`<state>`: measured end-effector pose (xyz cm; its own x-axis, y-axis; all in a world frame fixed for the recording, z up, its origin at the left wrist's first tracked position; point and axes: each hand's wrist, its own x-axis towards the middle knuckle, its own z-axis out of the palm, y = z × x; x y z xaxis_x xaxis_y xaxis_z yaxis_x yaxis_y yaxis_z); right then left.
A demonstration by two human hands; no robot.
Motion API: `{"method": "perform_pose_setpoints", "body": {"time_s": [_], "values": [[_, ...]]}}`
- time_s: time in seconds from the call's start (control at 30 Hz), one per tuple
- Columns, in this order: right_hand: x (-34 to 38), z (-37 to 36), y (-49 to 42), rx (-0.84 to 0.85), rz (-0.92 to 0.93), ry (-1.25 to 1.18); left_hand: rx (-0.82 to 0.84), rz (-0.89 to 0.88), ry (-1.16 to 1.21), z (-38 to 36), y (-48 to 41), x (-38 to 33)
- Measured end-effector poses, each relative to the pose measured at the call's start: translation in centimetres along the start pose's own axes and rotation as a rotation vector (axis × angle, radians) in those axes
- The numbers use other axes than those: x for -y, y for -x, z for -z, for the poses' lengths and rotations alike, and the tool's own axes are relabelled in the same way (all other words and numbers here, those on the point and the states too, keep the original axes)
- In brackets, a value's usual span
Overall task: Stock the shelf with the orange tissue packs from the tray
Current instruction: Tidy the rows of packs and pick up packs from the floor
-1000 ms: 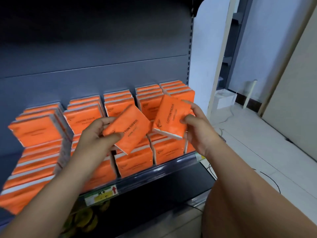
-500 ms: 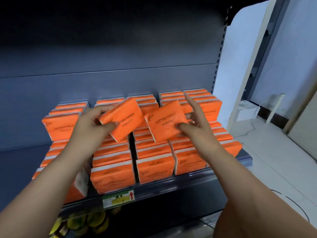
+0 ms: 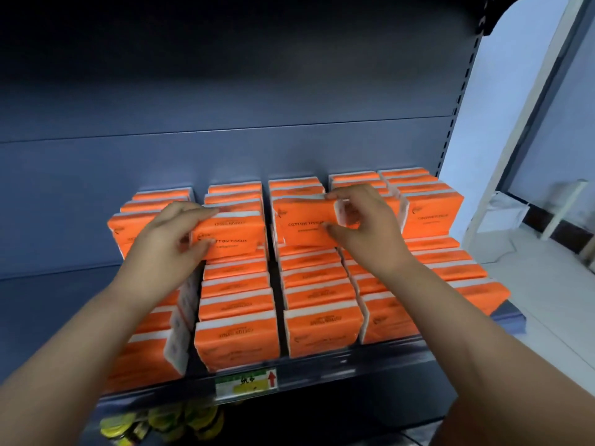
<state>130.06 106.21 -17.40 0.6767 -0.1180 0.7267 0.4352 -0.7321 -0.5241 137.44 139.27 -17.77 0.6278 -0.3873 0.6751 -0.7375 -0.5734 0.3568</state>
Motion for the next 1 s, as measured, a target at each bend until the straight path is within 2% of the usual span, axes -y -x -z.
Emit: {"method": "perform_pose_setpoints", "body": {"time_s": [0.23,0.53,0.9,1.0], "values": [[-0.8,-1.0,-0.3,0.032,0.032,0.096,-0.005,-0.014,0.01,-1.6,-0.1,0.7],[-1.3,-1.9,-0.2,0.021,0.096,0.306,-0.006,-0.082,-0.287,-2.7,-0.4,1.2],[-1.2,-2.3,0.1,0.033,-0.031,0.307,-0.008,-0.019,-0.349,-3.1,-0.4,0.7],[-1.5,-2.5,0.1,0.056,0.011,0.355,-0.032,-0.022,-0.369,-3.3,-0.4,0.4]]}}
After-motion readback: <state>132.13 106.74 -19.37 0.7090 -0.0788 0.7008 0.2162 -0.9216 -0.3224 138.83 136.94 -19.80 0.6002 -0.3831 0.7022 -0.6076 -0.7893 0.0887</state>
